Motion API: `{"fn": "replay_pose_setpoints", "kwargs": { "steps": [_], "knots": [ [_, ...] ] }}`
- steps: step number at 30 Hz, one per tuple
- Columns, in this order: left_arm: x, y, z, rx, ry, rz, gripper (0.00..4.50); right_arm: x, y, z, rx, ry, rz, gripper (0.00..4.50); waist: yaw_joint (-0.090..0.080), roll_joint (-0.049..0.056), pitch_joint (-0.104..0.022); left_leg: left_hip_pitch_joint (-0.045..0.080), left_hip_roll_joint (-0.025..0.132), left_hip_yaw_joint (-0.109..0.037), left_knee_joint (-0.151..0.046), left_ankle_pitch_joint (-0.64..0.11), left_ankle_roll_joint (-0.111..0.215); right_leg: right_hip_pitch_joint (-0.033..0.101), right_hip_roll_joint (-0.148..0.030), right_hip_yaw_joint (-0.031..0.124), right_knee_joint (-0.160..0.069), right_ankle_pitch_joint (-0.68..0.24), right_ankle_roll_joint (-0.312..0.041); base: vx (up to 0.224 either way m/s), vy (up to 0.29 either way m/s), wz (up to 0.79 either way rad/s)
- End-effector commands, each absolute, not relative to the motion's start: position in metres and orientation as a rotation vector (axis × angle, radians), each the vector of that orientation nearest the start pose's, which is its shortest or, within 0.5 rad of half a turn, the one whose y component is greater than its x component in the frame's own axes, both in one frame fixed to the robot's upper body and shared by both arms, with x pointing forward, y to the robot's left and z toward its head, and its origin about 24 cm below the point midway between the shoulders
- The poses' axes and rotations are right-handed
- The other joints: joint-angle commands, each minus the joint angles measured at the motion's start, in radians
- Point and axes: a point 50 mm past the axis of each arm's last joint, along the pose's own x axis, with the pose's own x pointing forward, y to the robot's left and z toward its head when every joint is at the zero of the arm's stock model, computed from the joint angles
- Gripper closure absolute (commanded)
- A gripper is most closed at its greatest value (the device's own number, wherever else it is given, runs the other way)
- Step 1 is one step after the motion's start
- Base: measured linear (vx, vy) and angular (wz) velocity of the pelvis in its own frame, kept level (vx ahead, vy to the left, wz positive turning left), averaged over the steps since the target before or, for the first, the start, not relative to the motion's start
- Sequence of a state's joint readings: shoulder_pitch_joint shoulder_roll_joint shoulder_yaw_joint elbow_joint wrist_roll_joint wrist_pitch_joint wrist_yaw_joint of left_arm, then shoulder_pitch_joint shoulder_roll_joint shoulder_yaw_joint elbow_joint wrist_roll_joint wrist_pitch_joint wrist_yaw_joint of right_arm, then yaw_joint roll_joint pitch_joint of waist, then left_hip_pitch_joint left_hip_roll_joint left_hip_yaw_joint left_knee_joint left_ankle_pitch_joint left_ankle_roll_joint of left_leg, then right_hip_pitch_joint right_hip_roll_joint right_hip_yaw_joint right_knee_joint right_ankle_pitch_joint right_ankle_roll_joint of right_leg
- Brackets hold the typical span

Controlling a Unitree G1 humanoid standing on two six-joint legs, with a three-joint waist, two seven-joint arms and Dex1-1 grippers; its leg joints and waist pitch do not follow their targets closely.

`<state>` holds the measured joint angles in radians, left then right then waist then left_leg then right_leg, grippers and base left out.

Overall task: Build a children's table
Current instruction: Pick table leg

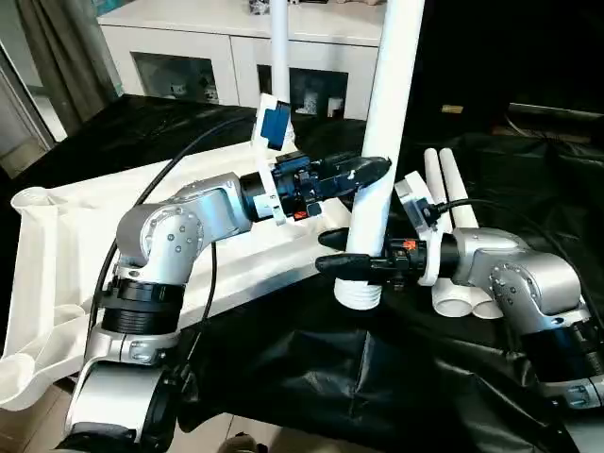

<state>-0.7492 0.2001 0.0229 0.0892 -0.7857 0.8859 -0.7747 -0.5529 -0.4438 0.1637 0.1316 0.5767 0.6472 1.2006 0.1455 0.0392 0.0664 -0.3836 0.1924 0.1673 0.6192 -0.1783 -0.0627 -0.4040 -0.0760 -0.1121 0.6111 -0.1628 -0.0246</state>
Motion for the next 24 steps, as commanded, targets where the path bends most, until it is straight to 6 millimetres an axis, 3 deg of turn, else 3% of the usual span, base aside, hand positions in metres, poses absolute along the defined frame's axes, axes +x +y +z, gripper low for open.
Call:
{"fn": "replay_pose_setpoints", "kwargs": {
  "steps": [1,9,10,11,13,16,20,21,24],
  "knots": [
    [0.319,0.078,0.201,-0.437,0.087,-1.294,2.68,0.298,-0.122,0.131,0.164,0.279,1.468,2.30,0.001,-0.001,-0.084,0.015,0.036,-0.016,-0.071,-0.208,0.019,0.059,-0.075,0.053,-0.086,-0.334,-0.141,0.000,0.000,0.00],
    [0.316,0.077,0.203,-0.437,0.065,-1.320,2.68,0.300,-0.124,0.131,0.155,0.281,1.462,2.50,0.002,-0.002,-0.084,0.014,0.037,-0.016,-0.070,-0.202,0.022,0.058,-0.075,0.053,-0.087,-0.346,-0.132,0.000,0.000,0.00],
    [0.315,0.077,0.203,-0.446,0.075,-1.327,2.12,0.300,-0.124,0.131,0.143,0.283,1.462,2.51,0.002,-0.002,-0.083,0.014,0.036,-0.016,-0.071,-0.204,0.022,0.057,-0.075,0.052,-0.087,-0.349,-0.132,0.000,0.000,0.00],
    [0.315,0.075,0.201,-0.464,0.137,-1.328,1.99,0.300,-0.123,0.130,0.121,0.289,1.462,2.51,0.001,0.002,-0.085,0.014,0.037,-0.015,-0.069,-0.200,0.018,0.057,-0.074,0.053,-0.081,-0.332,-0.138,0.000,0.000,0.00],
    [0.314,0.072,0.202,-0.467,0.144,-1.341,1.96,0.300,-0.122,0.129,0.097,0.296,1.464,2.51,0.001,0.000,-0.085,0.015,0.036,-0.016,-0.070,-0.202,0.017,0.057,-0.074,0.052,-0.084,-0.331,-0.141,0.000,0.000,0.00],
    [0.315,0.064,0.201,-0.460,0.155,-1.331,1.57,0.301,-0.120,0.128,0.084,0.301,1.467,2.56,0.001,0.001,-0.085,0.014,0.037,-0.016,-0.069,-0.199,0.019,0.058,-0.074,0.053,-0.083,-0.320,-0.145,0.000,0.000,0.00],
    [0.325,0.056,0.194,-0.436,0.168,-1.255,1.50,0.302,-0.118,0.128,0.074,0.300,1.468,2.56,0.002,-0.001,-0.085,0.013,0.036,-0.016,-0.069,-0.195,0.028,0.059,-0.073,0.053,-0.085,-0.316,-0.140,0.000,0.000,0.00],
    [0.327,0.056,0.193,-0.439,0.169,-1.236,1.78,0.302,-0.118,0.128,0.073,0.300,1.468,2.56,0.002,-0.002,-0.085,0.015,0.035,-0.015,-0.068,-0.197,0.028,0.059,-0.073,0.052,-0.087,-0.326,-0.135,0.000,0.000,0.00],
    [0.336,0.061,0.195,-0.494,0.160,-1.156,1.86,0.303,-0.118,0.129,0.072,0.297,1.466,2.56,0.002,-0.005,-0.085,0.011,0.032,-0.014,-0.066,-0.188,0.031,0.061,-0.074,0.051,-0.089,-0.337,-0.130,0.000,0.000,0.00]
  ]
}}
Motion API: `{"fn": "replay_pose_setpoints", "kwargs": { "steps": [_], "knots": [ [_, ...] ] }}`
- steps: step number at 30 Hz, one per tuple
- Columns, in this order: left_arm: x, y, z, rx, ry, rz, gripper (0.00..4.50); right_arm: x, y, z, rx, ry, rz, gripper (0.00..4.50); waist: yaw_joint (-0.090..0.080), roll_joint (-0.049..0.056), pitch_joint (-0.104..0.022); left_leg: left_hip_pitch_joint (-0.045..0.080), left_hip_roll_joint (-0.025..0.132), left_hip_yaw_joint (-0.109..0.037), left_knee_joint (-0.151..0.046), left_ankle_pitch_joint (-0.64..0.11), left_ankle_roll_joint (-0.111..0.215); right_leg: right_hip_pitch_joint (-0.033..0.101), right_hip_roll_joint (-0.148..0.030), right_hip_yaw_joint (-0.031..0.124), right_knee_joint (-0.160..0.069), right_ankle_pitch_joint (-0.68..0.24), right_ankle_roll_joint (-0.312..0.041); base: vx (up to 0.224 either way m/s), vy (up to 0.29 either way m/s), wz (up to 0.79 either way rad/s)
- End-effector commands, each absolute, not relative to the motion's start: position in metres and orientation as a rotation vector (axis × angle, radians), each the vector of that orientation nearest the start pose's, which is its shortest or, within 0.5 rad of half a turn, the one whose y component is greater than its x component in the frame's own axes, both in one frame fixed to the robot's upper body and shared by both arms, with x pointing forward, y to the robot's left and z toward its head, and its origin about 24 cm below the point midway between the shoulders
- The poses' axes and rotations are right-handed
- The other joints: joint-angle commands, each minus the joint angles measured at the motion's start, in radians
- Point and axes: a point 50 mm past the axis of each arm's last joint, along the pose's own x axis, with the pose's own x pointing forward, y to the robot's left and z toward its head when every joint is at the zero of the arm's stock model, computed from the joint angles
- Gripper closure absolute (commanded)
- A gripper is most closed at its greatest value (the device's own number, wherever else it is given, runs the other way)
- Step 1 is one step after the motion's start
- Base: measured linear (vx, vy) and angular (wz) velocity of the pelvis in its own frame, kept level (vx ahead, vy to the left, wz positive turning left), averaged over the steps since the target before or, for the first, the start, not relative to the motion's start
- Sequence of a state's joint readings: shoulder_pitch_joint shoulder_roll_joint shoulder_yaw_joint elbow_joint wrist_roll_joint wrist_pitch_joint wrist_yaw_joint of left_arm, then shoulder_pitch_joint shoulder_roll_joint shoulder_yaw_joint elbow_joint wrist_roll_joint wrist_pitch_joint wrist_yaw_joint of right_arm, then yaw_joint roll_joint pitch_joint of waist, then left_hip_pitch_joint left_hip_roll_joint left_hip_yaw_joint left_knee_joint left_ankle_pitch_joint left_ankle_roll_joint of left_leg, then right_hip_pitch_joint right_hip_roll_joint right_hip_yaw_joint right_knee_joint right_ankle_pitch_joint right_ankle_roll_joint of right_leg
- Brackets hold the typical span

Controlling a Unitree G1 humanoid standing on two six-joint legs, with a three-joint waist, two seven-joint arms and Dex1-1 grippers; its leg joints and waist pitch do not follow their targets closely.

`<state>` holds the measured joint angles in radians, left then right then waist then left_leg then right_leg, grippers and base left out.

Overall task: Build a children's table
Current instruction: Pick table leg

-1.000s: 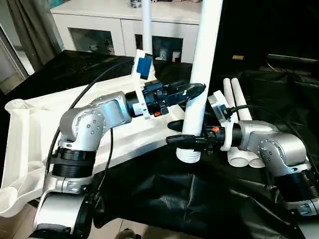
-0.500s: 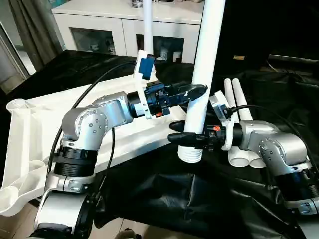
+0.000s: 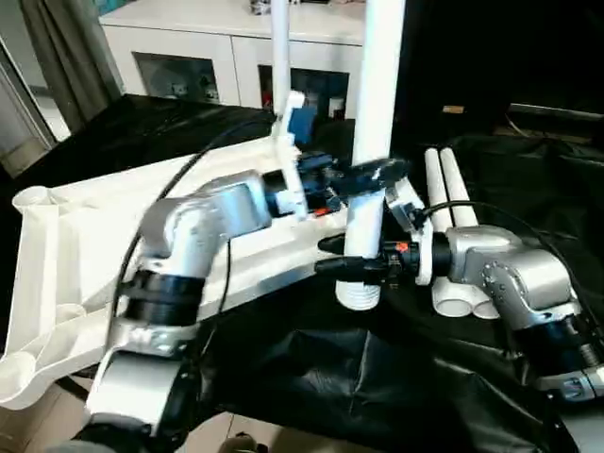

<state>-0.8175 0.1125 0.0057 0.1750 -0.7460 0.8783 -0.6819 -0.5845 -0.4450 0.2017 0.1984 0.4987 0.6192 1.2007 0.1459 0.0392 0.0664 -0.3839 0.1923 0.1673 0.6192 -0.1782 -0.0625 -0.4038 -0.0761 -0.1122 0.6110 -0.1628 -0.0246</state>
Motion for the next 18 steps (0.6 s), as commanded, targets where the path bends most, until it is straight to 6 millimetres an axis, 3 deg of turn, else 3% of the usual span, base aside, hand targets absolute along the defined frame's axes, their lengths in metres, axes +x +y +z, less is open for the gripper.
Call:
{"fn": "replay_pose_setpoints", "kwargs": {
  "steps": [1,4,11,14,16,18],
  "knots": [
    [0.338,0.063,0.196,-0.507,0.155,-1.144,1.92,0.303,-0.118,0.129,0.072,0.296,1.466,2.56,0.003,-0.004,-0.086,0.013,0.033,-0.014,-0.066,-0.186,0.031,0.061,-0.074,0.050,-0.089,-0.336,-0.131,0.000,0.000,0.00],
    [0.340,0.068,0.199,-0.515,0.135,-1.114,2.28,0.304,-0.119,0.130,0.068,0.291,1.459,2.56,0.002,-0.008,-0.088,0.010,0.034,-0.015,-0.066,-0.169,0.037,0.062,-0.074,0.050,-0.085,-0.318,-0.132,0.000,0.000,0.00],
    [0.347,0.076,0.202,-0.499,0.097,-1.032,2.51,0.309,-0.120,0.130,0.040,0.252,1.410,2.56,0.001,-0.004,-0.087,0.012,0.036,-0.015,-0.067,-0.180,0.035,0.060,-0.075,0.051,-0.083,-0.305,-0.148,0.000,0.000,0.00],
    [0.342,0.076,0.203,-0.449,0.090,-1.052,2.52,0.313,-0.118,0.132,0.135,0.240,1.360,1.83,0.000,-0.003,-0.086,0.013,0.038,-0.016,-0.068,-0.189,0.033,0.059,-0.075,0.051,-0.083,-0.313,-0.145,0.000,0.000,0.00],
    [0.339,0.074,0.204,-0.424,0.086,-1.072,2.56,0.313,-0.119,0.132,0.137,0.247,1.348,1.63,-0.003,-0.008,-0.086,0.012,0.036,-0.017,-0.070,-0.190,0.027,0.061,-0.075,0.050,-0.085,-0.326,-0.131,0.000,0.000,0.00],
    [0.338,0.073,0.205,-0.413,0.085,-1.079,2.63,0.314,-0.120,0.131,0.128,0.251,1.329,1.44,-0.001,-0.004,-0.085,0.015,0.037,-0.016,-0.070,-0.188,0.024,0.058,-0.075,0.051,-0.086,-0.335,-0.124,0.000,0.000,0.00]
  ]
}}
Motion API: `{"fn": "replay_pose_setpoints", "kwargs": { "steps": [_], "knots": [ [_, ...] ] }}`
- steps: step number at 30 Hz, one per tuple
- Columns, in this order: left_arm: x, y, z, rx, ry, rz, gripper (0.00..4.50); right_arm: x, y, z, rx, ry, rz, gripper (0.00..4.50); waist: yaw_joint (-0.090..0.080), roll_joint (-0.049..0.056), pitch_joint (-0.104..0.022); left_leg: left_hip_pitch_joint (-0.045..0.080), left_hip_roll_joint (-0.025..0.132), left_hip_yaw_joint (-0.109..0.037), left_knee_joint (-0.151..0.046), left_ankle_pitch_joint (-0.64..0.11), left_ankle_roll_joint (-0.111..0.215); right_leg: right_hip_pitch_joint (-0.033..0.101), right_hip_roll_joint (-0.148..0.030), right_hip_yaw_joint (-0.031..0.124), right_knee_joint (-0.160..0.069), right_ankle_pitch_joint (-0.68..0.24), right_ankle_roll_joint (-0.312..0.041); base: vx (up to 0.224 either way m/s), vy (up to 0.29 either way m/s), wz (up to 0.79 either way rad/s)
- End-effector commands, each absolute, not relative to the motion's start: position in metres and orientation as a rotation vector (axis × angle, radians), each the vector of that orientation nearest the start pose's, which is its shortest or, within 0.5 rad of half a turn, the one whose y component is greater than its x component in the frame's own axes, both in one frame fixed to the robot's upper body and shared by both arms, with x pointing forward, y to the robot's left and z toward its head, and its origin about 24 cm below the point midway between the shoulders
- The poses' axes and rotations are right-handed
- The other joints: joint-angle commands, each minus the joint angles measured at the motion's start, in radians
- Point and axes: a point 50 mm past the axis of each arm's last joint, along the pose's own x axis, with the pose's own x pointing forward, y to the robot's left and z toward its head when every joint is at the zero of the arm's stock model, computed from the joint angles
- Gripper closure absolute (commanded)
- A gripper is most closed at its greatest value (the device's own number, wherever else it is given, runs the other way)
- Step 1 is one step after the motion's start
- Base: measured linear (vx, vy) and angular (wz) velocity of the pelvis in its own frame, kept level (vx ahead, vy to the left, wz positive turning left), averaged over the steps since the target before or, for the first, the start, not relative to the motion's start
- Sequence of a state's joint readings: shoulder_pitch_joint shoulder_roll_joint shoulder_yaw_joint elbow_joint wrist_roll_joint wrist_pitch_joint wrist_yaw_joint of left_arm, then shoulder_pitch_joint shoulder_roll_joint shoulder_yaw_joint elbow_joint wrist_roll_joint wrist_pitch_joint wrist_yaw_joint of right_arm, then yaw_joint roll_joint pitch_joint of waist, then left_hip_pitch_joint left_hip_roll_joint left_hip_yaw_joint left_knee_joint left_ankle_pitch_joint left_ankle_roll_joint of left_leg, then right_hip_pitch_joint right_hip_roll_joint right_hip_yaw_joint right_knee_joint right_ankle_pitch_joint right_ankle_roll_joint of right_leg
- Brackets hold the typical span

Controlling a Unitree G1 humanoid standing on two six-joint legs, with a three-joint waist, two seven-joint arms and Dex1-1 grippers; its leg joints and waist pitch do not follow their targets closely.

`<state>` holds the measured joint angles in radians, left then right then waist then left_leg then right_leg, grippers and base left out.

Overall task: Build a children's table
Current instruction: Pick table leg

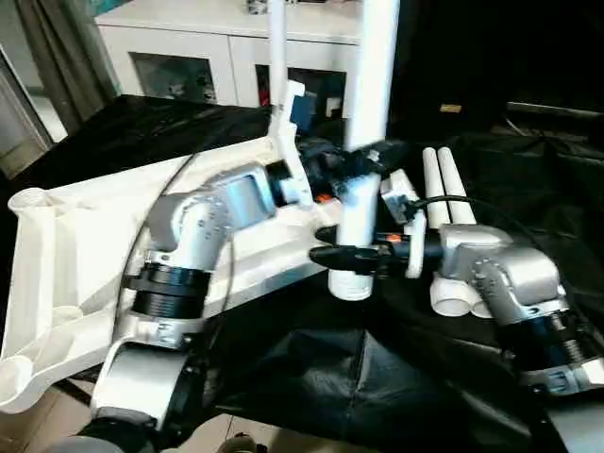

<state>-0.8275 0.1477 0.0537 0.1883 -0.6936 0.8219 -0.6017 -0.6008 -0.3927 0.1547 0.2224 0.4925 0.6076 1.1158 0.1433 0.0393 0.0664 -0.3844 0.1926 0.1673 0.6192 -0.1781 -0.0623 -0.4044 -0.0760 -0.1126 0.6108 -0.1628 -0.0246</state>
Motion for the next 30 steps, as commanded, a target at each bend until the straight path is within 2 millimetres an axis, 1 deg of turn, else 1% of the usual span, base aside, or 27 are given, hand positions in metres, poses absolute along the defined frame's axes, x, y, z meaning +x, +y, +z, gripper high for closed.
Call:
{"fn": "replay_pose_setpoints", "kwargs": {
  "steps": [1,3,4,6,8,9,11,12,14,16,18,25,27,28,29,30],
  "knots": [
    [0.338,0.073,0.205,-0.404,0.084,-1.082,2.65,0.315,-0.121,0.131,0.134,0.259,1.311,1.41,0.001,-0.003,-0.085,0.016,0.037,-0.016,-0.071,-0.189,0.024,0.058,-0.074,0.052,-0.086,-0.334,-0.124,0.000,0.000,0.00],
    [0.337,0.072,0.206,-0.394,0.081,-1.102,2.65,0.318,-0.126,0.132,0.150,0.263,1.286,1.40,0.003,-0.002,-0.086,0.019,0.039,-0.016,-0.070,-0.188,0.022,0.055,-0.075,0.053,-0.084,-0.322,-0.133,0.000,0.000,0.00],
    [0.338,0.073,0.207,-0.395,0.080,-1.102,2.65,0.317,-0.127,0.133,0.154,0.263,1.286,1.40,0.004,-0.003,-0.085,0.017,0.038,-0.015,-0.070,-0.188,0.022,0.056,-0.075,0.053,-0.084,-0.317,-0.136,0.000,0.000,0.00],
    [0.337,0.073,0.207,-0.393,0.080,-1.106,2.65,0.317,-0.128,0.134,0.155,0.261,1.290,1.40,0.005,0.001,-0.087,0.015,0.038,-0.016,-0.070,-0.187,0.022,0.058,-0.075,0.053,-0.081,-0.300,-0.141,0.000,0.000,0.00],
    [0.337,0.073,0.207,-0.390,0.079,-1.108,2.65,0.316,-0.130,0.137,0.162,0.258,1.295,1.40,0.004,-0.001,-0.088,0.013,0.036,-0.016,-0.069,-0.183,0.024,0.061,-0.075,0.053,-0.080,-0.282,-0.146,0.000,0.000,0.00],
    [0.335,0.071,0.207,-0.391,0.079,-1.129,2.65,0.316,-0.129,0.138,0.172,0.257,1.301,1.40,0.003,0.001,-0.087,0.014,0.037,-0.016,-0.069,-0.183,0.025,0.061,-0.076,0.053,-0.079,-0.282,-0.150,0.000,0.000,0.00],
    [0.333,0.070,0.207,-0.390,0.080,-1.142,2.65,0.316,-0.127,0.138,0.177,0.257,1.305,1.40,0.002,-0.002,-0.087,0.013,0.037,-0.015,-0.069,-0.181,0.027,0.061,-0.076,0.053,-0.080,-0.282,-0.152,0.000,0.000,0.00],
    [0.332,0.068,0.207,-0.390,0.078,-1.153,2.65,0.315,-0.126,0.138,0.182,0.259,1.307,1.40,0.002,-0.001,-0.087,0.014,0.037,-0.015,-0.069,-0.184,0.026,0.060,-0.076,0.053,-0.081,-0.287,-0.153,0.000,0.000,0.00],
    [0.331,0.066,0.206,-0.389,0.077,-1.159,2.65,0.315,-0.124,0.138,0.185,0.262,1.312,1.40,0.001,-0.004,-0.086,0.014,0.037,-0.015,-0.069,-0.188,0.025,0.060,-0.076,0.053,-0.082,-0.299,-0.150,0.000,0.000,0.00],
    [0.331,0.066,0.206,-0.388,0.077,-1.162,2.65,0.316,-0.123,0.137,0.185,0.264,1.314,1.40,0.001,-0.002,-0.085,0.014,0.037,-0.015,-0.070,-0.192,0.024,0.059,-0.076,0.053,-0.083,-0.310,-0.147,0.000,0.000,0.00],
    [0.330,0.065,0.206,-0.389,0.073,-1.174,2.65,0.315,-0.122,0.136,0.187,0.272,1.324,1.40,0.001,-0.005,-0.085,0.015,0.036,-0.014,-0.070,-0.193,0.023,0.059,-0.076,0.052,-0.086,-0.326,-0.140,0.000,0.000,0.00],
    [0.324,0.064,0.204,-0.374,0.085,-1.217,2.65,0.316,-0.122,0.137,0.196,0.278,1.329,1.40,0.001,-0.004,-0.084,0.014,0.037,-0.015,-0.071,-0.188,0.024,0.058,-0.076,0.053,-0.085,-0.330,-0.133,0.000,0.000,0.00],
    [0.324,0.064,0.203,-0.370,0.087,-1.225,2.65,0.316,-0.122,0.136,0.186,0.284,1.329,1.67,0.000,-0.004,-0.084,0.014,0.037,-0.015,-0.070,-0.188,0.023,0.058,-0.076,0.053,-0.084,-0.329,-0.134,0.000,0.000,0.00],
    [0.323,0.063,0.203,-0.367,0.090,-1.230,2.65,0.316,-0.122,0.136,0.184,0.287,1.329,1.74,0.000,-0.008,-0.085,0.014,0.037,-0.014,-0.071,-0.188,0.023,0.058,-0.076,0.053,-0.084,-0.329,-0.133,0.000,0.000,0.00],
    [0.322,0.063,0.203,-0.368,0.092,-1.239,2.65,0.316,-0.122,0.136,0.182,0.288,1.329,1.74,0.001,-0.006,-0.085,0.014,0.037,-0.015,-0.071,-0.187,0.023,0.058,-0.076,0.053,-0.084,-0.331,-0.133,0.000,0.000,0.00],
    [0.320,0.062,0.202,-0.364,0.099,-1.258,2.65,0.316,-0.122,0.135,0.182,0.289,1.329,1.87,0.001,-0.005,-0.085,0.015,0.038,-0.015,-0.071,-0.190,0.023,0.057,-0.076,0.053,-0.084,-0.332,-0.132,0.000,0.000,0.00]
  ]
}}
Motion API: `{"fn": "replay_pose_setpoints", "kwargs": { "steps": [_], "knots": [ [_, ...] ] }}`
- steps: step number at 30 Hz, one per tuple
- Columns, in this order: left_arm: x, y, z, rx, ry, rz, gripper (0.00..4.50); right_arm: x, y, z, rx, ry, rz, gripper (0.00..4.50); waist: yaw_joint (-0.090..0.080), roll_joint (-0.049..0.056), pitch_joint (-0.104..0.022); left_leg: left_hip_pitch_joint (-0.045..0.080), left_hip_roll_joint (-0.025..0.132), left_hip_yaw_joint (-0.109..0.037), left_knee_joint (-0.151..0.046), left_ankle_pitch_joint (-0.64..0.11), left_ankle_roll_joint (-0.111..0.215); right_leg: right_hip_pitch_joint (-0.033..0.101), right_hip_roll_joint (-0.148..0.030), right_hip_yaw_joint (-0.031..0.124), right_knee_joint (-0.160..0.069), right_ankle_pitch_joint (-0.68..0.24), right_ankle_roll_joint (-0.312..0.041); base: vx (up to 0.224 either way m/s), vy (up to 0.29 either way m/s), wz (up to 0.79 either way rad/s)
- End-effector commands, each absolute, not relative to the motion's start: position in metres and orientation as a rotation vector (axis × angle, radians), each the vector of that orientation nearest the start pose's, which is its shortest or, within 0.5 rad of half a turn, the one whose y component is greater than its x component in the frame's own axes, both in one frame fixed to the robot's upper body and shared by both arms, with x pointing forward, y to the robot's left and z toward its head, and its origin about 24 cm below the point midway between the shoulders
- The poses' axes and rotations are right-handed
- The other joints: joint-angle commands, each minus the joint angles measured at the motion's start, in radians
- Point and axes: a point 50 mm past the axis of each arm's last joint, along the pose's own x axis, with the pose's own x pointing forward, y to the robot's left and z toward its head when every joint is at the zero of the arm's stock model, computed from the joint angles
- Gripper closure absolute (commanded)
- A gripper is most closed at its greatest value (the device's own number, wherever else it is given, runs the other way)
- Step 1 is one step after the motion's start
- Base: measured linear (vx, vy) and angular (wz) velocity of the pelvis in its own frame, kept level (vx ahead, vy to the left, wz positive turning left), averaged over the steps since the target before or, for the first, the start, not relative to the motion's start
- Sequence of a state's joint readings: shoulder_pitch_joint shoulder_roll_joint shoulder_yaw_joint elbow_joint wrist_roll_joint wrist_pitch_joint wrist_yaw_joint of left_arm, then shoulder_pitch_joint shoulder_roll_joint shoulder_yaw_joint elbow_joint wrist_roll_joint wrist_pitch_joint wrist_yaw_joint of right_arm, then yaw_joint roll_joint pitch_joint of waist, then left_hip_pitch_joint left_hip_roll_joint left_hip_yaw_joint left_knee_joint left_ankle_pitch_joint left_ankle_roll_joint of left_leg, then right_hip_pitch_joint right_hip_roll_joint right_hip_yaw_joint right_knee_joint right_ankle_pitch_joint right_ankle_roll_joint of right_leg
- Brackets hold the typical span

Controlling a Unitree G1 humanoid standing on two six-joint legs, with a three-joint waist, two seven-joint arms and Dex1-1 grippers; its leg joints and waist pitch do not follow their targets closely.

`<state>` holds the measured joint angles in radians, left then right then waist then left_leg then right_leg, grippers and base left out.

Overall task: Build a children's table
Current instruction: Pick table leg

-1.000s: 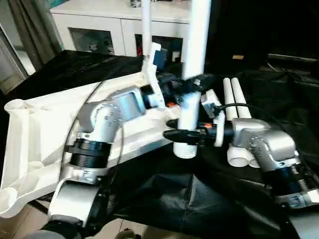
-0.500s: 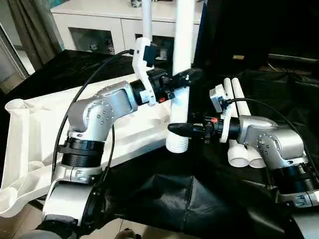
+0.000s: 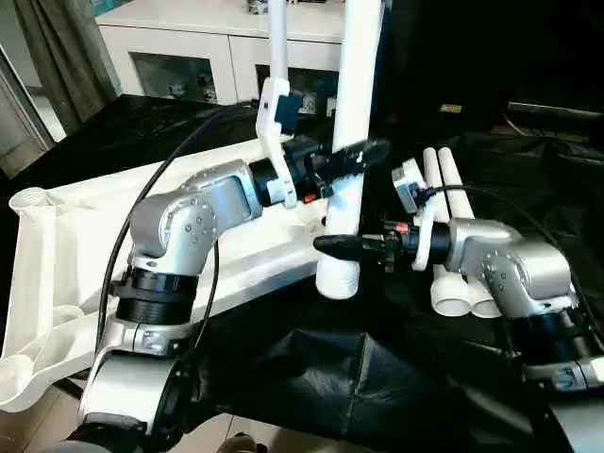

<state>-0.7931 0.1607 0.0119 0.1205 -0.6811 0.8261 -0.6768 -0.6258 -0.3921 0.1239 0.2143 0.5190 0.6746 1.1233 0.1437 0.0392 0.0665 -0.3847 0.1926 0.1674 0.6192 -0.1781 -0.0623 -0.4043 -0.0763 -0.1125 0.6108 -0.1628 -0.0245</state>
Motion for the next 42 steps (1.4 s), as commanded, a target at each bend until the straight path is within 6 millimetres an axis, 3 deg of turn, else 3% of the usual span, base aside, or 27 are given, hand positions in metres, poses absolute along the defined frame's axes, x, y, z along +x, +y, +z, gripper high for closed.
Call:
{"fn": "replay_pose_setpoints", "kwargs": {
  "steps": [1,8,13,15,21,42],
  "knots": [
    [0.318,0.060,0.202,-0.362,0.103,-1.271,2.65,0.316,-0.122,0.135,0.182,0.290,1.330,2.00,0.000,-0.005,-0.085,0.015,0.038,-0.016,-0.071,-0.188,0.023,0.058,-0.076,0.054,-0.083,-0.327,-0.133,0.000,0.000,0.00],
    [0.318,0.058,0.201,-0.354,0.104,-1.277,2.65,0.315,-0.121,0.133,0.173,0.304,1.351,2.55,0.001,-0.004,-0.084,0.015,0.037,-0.014,-0.071,-0.190,0.022,0.057,-0.076,0.054,-0.085,-0.331,-0.134,0.000,0.000,0.00],
    [0.319,0.059,0.203,-0.350,0.098,-1.277,2.65,0.312,-0.123,0.130,0.163,0.331,1.373,2.56,0.001,-0.004,-0.083,0.015,0.037,-0.015,-0.071,-0.199,0.020,0.057,-0.075,0.053,-0.086,-0.342,-0.127,0.000,0.000,0.00],
    [0.319,0.059,0.203,-0.349,0.096,-1.280,2.65,0.309,-0.122,0.130,0.185,0.344,1.392,1.93,0.001,-0.003,-0.084,0.014,0.037,-0.016,-0.071,-0.193,0.021,0.058,-0.075,0.053,-0.085,-0.336,-0.128,0.000,0.000,0.00],
    [0.318,0.058,0.202,-0.345,0.100,-1.293,2.65,0.310,-0.123,0.129,0.172,0.353,1.384,1.84,0.000,-0.002,-0.085,0.015,0.038,-0.015,-0.070,-0.189,0.022,0.057,-0.075,0.054,-0.083,-0.318,-0.140,0.000,0.000,0.00],
    [0.319,0.060,0.204,-0.351,0.089,-1.303,2.65,0.305,-0.121,0.130,0.234,0.383,1.418,1.84,0.001,-0.004,-0.085,0.015,0.038,-0.015,-0.070,-0.190,0.021,0.057,-0.076,0.054,-0.086,-0.335,-0.133,0.000,0.000,0.00]
  ]
}}
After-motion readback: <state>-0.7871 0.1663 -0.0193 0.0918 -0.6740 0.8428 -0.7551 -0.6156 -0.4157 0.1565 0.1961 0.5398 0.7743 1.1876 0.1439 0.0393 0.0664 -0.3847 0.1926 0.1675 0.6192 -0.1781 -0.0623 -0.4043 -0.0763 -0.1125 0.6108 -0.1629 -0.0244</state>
